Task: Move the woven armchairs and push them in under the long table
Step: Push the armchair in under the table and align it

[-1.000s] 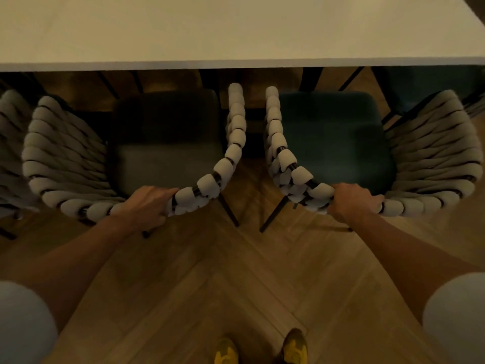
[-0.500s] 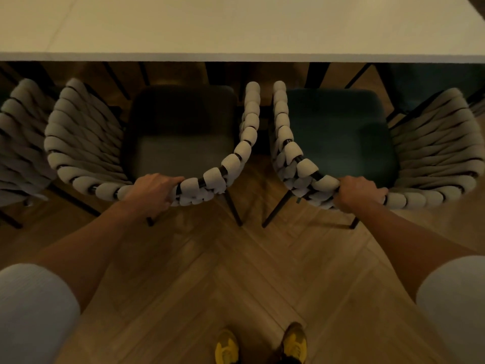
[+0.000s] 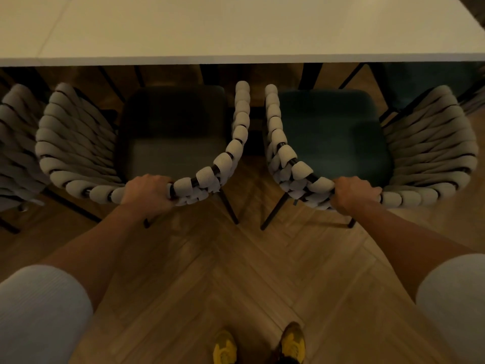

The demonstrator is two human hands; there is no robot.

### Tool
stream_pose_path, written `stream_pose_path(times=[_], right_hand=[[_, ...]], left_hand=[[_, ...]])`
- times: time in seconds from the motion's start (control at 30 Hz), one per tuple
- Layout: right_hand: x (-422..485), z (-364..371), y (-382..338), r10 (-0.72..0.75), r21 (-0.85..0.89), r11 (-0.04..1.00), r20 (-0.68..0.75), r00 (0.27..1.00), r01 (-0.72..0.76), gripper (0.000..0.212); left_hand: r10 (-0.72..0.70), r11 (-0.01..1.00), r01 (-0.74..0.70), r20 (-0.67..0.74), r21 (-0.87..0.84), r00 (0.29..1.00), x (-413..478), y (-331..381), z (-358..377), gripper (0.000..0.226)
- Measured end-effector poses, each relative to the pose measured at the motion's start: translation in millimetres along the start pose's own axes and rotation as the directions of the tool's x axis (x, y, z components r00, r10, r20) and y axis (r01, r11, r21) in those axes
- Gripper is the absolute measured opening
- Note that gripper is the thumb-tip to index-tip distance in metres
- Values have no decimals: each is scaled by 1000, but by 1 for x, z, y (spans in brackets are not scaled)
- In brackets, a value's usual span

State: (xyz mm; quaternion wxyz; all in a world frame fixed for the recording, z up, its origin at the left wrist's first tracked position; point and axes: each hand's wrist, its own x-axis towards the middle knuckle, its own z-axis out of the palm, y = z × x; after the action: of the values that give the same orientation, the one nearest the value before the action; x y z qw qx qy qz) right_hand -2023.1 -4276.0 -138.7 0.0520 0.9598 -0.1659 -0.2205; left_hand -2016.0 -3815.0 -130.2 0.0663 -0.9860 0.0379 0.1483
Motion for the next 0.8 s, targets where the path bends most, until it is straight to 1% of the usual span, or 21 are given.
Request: stream_pose_path(times=[0.07, 0.13, 0.17, 0.3, 0.37, 0.47, 0.6, 0.8], right_hand=[[-2, 1, 6, 10, -14, 1000, -16, 1000, -10, 10], [0, -1, 8, 32, -22, 999, -33, 999, -33, 8], [2, -1, 9, 35, -22, 999, -30, 999, -36, 8], [7, -1, 14, 49, -27, 998, -29, 998, -50, 11], [8, 0, 15, 50, -29, 998, -24, 998, -51, 11], [6, -3, 13, 53, -38, 998, -33, 998, -55, 5], [6, -11, 9, 75, -34, 997, -30, 997, -76, 1], [17, -9, 9, 62, -34, 997, -22, 998, -62, 8]], left_hand=[[-38, 999, 38, 21, -12, 999, 0, 3, -2, 72], [-59, 998, 59, 19, 0, 998, -2, 7, -5, 79], [-69, 997, 68, 29, 24, 997, -2, 8, -6, 78], [-94, 993, 90, 44, 79, 995, 1, 12, -5, 61], [-98, 993, 94, 47, 74, 994, 2, 12, -3, 56], [-87, 995, 86, 26, 60, 996, 4, 11, 0, 50], [-71, 996, 70, 18, 58, 997, 6, 6, 4, 44], [-103, 994, 101, 46, 33, 994, 7, 6, 5, 41]])
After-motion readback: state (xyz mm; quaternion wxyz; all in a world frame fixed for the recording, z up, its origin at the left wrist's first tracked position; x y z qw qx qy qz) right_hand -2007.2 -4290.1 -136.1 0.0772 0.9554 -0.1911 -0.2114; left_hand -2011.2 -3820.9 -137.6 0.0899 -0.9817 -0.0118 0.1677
